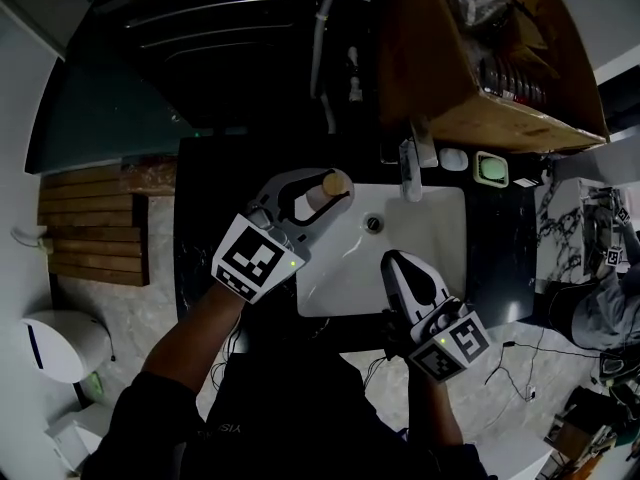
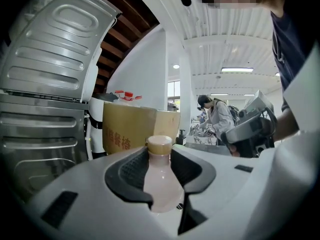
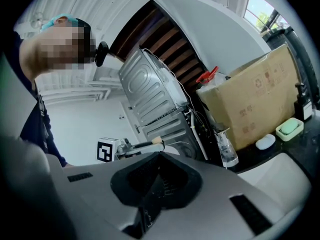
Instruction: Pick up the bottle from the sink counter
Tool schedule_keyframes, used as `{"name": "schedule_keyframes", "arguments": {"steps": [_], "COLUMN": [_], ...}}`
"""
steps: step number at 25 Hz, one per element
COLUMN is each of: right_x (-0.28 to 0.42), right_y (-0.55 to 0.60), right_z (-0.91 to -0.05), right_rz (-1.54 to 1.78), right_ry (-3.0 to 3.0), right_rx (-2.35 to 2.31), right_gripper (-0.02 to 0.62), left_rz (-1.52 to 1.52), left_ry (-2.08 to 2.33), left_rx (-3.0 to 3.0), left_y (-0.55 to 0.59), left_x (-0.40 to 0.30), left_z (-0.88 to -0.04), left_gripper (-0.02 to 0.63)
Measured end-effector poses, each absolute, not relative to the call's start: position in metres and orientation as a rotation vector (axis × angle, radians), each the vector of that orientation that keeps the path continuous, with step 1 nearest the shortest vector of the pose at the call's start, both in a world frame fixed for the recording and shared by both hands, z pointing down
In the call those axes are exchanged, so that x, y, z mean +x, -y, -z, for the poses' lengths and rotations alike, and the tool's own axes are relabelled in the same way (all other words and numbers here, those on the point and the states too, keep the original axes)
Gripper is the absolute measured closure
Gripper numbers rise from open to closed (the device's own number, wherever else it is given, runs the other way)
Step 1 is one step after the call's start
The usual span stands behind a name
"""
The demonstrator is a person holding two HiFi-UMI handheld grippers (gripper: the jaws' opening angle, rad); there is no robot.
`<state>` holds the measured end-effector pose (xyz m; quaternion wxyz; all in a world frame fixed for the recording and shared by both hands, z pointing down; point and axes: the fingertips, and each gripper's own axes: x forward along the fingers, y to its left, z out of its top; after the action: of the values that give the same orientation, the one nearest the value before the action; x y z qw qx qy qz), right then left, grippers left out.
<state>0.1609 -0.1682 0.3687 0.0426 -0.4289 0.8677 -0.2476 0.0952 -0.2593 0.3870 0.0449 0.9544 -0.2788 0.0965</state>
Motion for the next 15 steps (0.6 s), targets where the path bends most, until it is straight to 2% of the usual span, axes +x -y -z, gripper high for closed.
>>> {"name": "schedule_keyframes", "arguments": {"steps": [15], "right_x": [0.130], "right_y": [0.162], "right_z": [-0.332], "right_rz": [0.642], "right_ry": [-2.685], "right_rx": [-1.290], "right_gripper": [0.574], "left_rz": [-0.295], "left_ry": [0.842], "left_rx": [2.924], "left_y": [0.207], "left_x": [0.054], "left_z": [-0.356], "left_gripper": [0.466]}}
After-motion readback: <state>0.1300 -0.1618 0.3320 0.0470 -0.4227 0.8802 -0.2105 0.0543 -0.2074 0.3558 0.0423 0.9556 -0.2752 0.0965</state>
